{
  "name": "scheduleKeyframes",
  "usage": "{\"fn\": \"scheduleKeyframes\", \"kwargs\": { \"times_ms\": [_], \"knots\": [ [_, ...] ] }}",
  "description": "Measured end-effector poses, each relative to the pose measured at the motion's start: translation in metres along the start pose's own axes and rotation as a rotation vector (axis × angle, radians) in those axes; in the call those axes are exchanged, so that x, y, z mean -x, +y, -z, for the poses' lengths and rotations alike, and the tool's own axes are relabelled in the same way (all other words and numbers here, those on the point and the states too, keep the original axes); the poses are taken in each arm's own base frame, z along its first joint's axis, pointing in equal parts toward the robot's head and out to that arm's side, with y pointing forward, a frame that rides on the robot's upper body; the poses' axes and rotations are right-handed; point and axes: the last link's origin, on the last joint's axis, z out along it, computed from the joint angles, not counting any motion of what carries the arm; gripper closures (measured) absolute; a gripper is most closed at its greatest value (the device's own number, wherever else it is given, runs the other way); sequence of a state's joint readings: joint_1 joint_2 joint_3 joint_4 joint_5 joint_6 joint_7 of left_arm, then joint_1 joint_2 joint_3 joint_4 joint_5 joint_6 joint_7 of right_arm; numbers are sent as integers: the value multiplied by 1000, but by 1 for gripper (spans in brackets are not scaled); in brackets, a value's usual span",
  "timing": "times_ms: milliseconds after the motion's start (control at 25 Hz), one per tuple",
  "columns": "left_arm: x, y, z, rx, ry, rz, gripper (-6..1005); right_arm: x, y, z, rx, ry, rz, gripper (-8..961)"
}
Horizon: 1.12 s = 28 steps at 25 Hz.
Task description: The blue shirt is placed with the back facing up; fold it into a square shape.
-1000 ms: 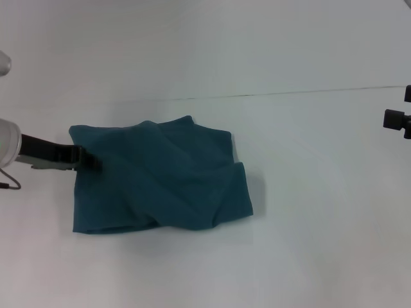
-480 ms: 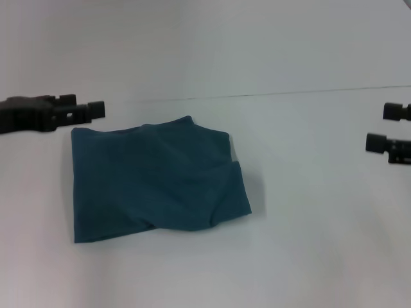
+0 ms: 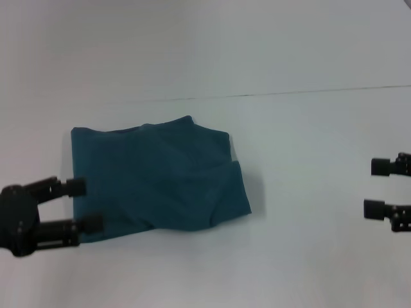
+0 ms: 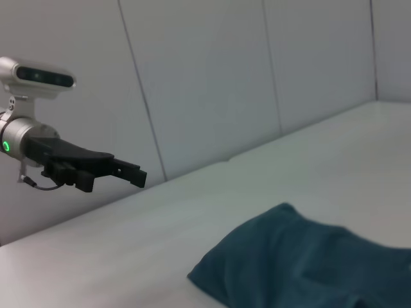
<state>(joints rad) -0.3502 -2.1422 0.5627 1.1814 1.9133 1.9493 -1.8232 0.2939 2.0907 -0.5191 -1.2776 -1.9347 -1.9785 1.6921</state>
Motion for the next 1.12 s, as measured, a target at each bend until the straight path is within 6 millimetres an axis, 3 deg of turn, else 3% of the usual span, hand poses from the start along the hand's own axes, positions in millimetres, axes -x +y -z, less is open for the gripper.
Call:
{"fn": "scheduleKeyframes", "kwargs": {
  "times_ms": [320, 520, 1120],
  "knots": [
    [31, 6, -9, 47, -44, -3, 51, -9, 7, -16, 77, 63, -17, 47],
    [34, 6, -13, 63, -85, -12, 51, -12, 8, -31, 124, 83, -22, 46],
    [36, 5, -16, 66, -107, -21, 51, -11, 6, -35, 124, 93, -15, 46]
  ]
}}
